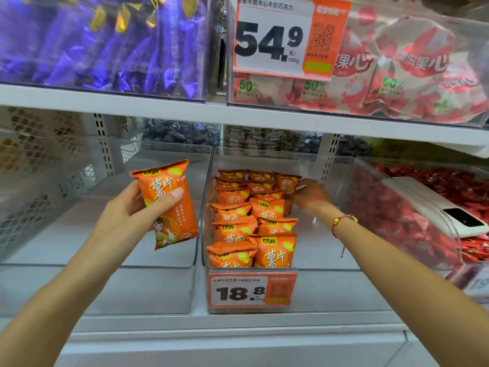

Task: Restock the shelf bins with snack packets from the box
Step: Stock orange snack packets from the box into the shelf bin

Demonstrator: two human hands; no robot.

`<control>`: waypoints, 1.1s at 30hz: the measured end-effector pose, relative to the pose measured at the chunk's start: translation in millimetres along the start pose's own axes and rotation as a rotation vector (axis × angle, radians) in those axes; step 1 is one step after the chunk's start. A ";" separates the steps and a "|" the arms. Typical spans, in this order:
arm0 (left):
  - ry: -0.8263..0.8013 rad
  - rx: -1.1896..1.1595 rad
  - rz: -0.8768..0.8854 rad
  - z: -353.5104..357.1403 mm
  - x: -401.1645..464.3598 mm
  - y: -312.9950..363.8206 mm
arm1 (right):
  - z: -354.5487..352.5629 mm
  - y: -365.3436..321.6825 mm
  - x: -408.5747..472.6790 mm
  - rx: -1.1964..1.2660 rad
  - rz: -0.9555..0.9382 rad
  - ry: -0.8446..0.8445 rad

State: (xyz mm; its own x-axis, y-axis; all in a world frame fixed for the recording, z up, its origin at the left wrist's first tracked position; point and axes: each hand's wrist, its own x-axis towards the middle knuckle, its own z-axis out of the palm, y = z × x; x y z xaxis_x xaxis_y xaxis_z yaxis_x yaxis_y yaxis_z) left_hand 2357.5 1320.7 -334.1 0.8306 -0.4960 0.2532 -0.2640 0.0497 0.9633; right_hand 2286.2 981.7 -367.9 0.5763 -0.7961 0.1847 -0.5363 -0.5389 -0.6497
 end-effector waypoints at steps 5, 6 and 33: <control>-0.014 0.015 0.010 -1.8 0.4 -2.2 | -6.7 6.2 4.6 0.002 0.054 -0.030; -0.016 0.016 0.010 -2.0 0.5 -2.2 | -10.7 5.9 3.3 0.005 0.063 -0.041; 0.006 0.033 0.036 1.4 1.0 -3.9 | 1.8 4.8 7.6 0.098 0.019 -0.074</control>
State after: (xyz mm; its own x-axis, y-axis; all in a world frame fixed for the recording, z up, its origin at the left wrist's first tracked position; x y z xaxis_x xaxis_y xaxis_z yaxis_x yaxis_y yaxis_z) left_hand 2358.7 1318.8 -337.7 0.8233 -0.4889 0.2885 -0.3100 0.0385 0.9500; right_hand 2289.1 973.6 -370.9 0.6128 -0.7813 0.1189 -0.4867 -0.4917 -0.7221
